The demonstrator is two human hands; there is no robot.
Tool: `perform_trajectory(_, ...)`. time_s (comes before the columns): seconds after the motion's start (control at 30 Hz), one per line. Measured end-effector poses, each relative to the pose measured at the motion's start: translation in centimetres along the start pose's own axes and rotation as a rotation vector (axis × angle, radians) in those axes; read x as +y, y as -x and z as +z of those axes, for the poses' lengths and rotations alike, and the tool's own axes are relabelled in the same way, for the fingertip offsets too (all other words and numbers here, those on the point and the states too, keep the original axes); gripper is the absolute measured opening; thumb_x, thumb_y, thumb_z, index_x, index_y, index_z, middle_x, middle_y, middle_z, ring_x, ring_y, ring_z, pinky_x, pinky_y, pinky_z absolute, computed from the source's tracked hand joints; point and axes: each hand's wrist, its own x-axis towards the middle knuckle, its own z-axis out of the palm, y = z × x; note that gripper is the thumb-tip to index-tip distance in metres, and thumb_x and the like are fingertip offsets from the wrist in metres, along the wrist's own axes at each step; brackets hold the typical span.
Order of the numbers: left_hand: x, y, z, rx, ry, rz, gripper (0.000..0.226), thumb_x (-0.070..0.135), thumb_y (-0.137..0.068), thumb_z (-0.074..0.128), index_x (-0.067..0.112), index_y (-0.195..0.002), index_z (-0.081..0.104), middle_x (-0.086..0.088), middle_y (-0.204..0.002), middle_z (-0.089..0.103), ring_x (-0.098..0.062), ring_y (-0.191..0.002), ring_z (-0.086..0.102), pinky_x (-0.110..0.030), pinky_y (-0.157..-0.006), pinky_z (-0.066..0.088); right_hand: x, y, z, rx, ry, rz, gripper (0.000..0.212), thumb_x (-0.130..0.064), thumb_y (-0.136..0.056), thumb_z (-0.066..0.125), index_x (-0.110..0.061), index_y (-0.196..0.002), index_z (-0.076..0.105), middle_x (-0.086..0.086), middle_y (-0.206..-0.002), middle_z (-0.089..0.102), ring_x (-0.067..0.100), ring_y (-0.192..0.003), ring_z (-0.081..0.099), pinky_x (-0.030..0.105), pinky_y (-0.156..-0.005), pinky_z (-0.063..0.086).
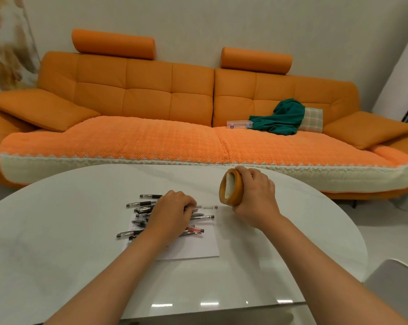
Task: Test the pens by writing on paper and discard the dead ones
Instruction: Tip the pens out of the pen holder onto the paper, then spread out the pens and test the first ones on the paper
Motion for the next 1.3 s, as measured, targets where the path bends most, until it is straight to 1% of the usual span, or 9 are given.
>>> perform_trajectory(0.13,-0.8,0.5,0.2,-0.181,-0.054,-0.003,0.023,0.024,-0.100,0.054,0.026,-0.112,0.073,0.009,-0.105,0.063,-0.015,-0.106,0.050,-0.027,-0.091,0.043,0.0,-0.2,-0.2,-0.008,-0.139,0.070,0.099,-0.030,-0.063,0.085,-0.038,-0.144,0.028,0.000,-0.135,0.038,0.025,-0.126,0.035,0.043,-0.108,0.031)
perform_trajectory(0.23,-0.9,0.3,0.2,-0.183,-0.016,-0.022,0.022,0.026,-0.100,0.055,0.026,-0.116,0.070,0.009,-0.109,0.062,-0.014,-0.108,0.049,-0.030,-0.095,0.044,-1.2,-0.2,-0.1,-0.015,-0.288,0.049,0.102,-0.031,-0.059,0.089,-0.041,-0.142,0.030,-0.002,-0.132,0.033,0.023,-0.124,0.031,0.042,-0.103,0.037)
perform_trajectory(0.47,-0.4,-1.5,-3.5,-0.023,0.605,-0.292,0.052,0.016,-0.097,0.056,0.029,-0.144,0.039,0.011,-0.130,0.052,-0.009,-0.112,0.056,-0.029,-0.088,0.047,-5.7,-0.6,0.6,-0.001,-0.613,-0.016,0.100,-0.035,-0.054,0.094,-0.045,-0.135,0.037,-0.010,-0.125,0.038,0.016,-0.119,0.040,0.033,-0.096,0.043)
perform_trajectory(0.6,-1.5,-1.9,-6.7,0.023,0.852,-0.305,0.043,0.017,-0.097,0.060,0.029,-0.137,0.048,0.005,-0.131,0.057,-0.009,-0.110,0.059,-0.038,-0.093,0.051,-9.1,-1.5,1.4,-0.014,-0.822,-0.001,0.090,-0.034,-0.056,0.095,-0.049,-0.128,0.044,-0.020,-0.124,0.052,0.004,-0.114,0.052,0.027,-0.088,0.049)
perform_trajectory(0.7,-3.8,-1.5,-8.4,0.065,0.782,-0.265,0.042,0.033,-0.095,0.064,0.035,-0.134,0.049,0.012,-0.128,0.056,-0.007,-0.111,0.058,-0.030,-0.087,0.051,-11.9,-2.5,2.4,-0.071,-0.931,0.020,0.087,-0.029,-0.059,0.096,-0.046,-0.128,0.046,-0.024,-0.121,0.055,-0.002,-0.111,0.052,0.020,-0.082,0.047)
perform_trajectory(0.8,-6.7,-1.2,-9.7,0.153,0.672,-0.317,0.042,0.045,-0.092,0.063,0.040,-0.130,0.047,0.018,-0.123,0.055,-0.002,-0.107,0.056,-0.021,-0.079,0.046,-15.1,-4.4,4.4,-0.136,-0.993,0.037,0.091,-0.028,-0.059,0.096,-0.037,-0.132,0.043,-0.018,-0.123,0.056,0.002,-0.112,0.054,0.023,-0.085,0.049)
perform_trajectory(0.9,-9.7,-1.2,-10.4,0.275,0.583,-0.408,0.049,0.052,-0.091,0.061,0.036,-0.135,0.048,0.012,-0.129,0.054,-0.010,-0.112,0.057,-0.029,-0.085,0.051,-18.6,-6.7,6.7,-0.208,-1.043,0.048,0.091,-0.022,-0.060,0.096,-0.031,-0.132,0.043,-0.012,-0.124,0.056,0.008,-0.113,0.055,0.026,-0.088,0.050)
perform_trajectory(1.07,-14.4,0.0,-11.6,0.367,0.452,-0.498,0.056,0.050,-0.093,0.059,0.030,-0.144,0.046,0.006,-0.139,0.048,-0.015,-0.122,0.053,-0.037,-0.097,0.051,-23.5,-9.6,10.3,-0.330,-1.090,0.001,0.090,-0.013,-0.061,0.095,-0.026,-0.134,0.044,-0.012,-0.120,0.056,-0.002,-0.104,0.053,0.017,-0.075,0.046)
perform_trajectory(1.3,-18.0,1.3,-11.6,0.340,0.421,-0.536,0.063,0.045,-0.096,0.058,0.033,-0.152,0.032,0.007,-0.152,0.042,-0.015,-0.133,0.048,-0.043,-0.104,0.049,-26.2,-11.5,14.1,-0.404,-1.124,-0.007,0.088,-0.014,-0.063,0.094,-0.027,-0.135,0.047,-0.008,-0.124,0.057,0.007,-0.109,0.055,0.024,-0.080,0.051)
